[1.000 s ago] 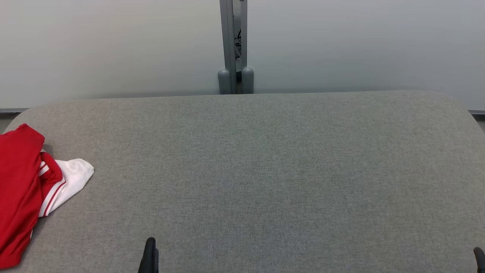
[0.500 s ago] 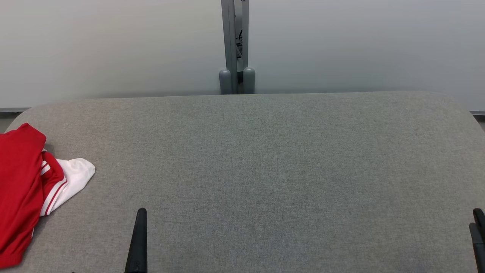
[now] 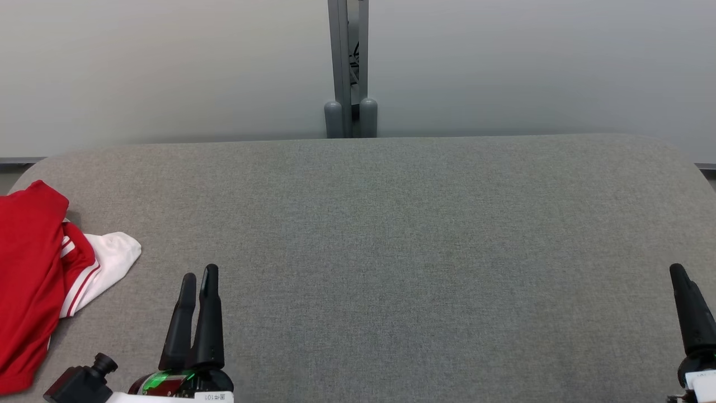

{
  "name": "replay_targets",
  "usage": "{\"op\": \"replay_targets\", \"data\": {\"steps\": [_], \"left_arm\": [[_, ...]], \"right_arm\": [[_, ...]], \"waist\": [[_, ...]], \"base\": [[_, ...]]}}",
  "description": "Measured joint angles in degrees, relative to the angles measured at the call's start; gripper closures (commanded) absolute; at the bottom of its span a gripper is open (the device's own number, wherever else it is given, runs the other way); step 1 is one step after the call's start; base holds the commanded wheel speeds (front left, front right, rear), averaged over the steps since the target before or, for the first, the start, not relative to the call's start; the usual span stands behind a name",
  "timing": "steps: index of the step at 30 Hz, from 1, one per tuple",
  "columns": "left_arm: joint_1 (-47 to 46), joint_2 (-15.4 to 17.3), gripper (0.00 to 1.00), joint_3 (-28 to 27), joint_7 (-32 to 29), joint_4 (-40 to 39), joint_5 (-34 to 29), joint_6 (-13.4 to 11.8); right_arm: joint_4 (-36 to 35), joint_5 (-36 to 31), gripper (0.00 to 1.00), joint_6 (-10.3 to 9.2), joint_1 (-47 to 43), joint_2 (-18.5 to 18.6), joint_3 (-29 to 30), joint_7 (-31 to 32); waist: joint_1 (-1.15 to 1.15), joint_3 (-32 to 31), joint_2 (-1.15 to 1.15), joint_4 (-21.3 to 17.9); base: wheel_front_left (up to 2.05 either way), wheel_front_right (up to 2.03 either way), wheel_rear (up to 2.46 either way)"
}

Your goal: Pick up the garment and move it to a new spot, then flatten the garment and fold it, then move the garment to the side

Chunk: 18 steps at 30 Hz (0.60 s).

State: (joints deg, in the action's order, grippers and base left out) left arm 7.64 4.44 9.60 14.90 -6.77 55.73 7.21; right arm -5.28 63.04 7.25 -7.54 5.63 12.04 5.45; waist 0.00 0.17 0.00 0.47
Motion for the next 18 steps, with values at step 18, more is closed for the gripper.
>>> {"op": "replay_targets", "data": {"steps": [18], "left_arm": [[-6.2,0.3,0.0,0.9,0.0,5.5,-24.3,-3.8]], "right_arm": [[2.6,-26.5,0.0,0.01,4.5,1.5,-4.3,-6.0]], "waist": [[0.0,-0.5,0.0,0.4]], "base": [[0.0,0.0,0.0]]}}
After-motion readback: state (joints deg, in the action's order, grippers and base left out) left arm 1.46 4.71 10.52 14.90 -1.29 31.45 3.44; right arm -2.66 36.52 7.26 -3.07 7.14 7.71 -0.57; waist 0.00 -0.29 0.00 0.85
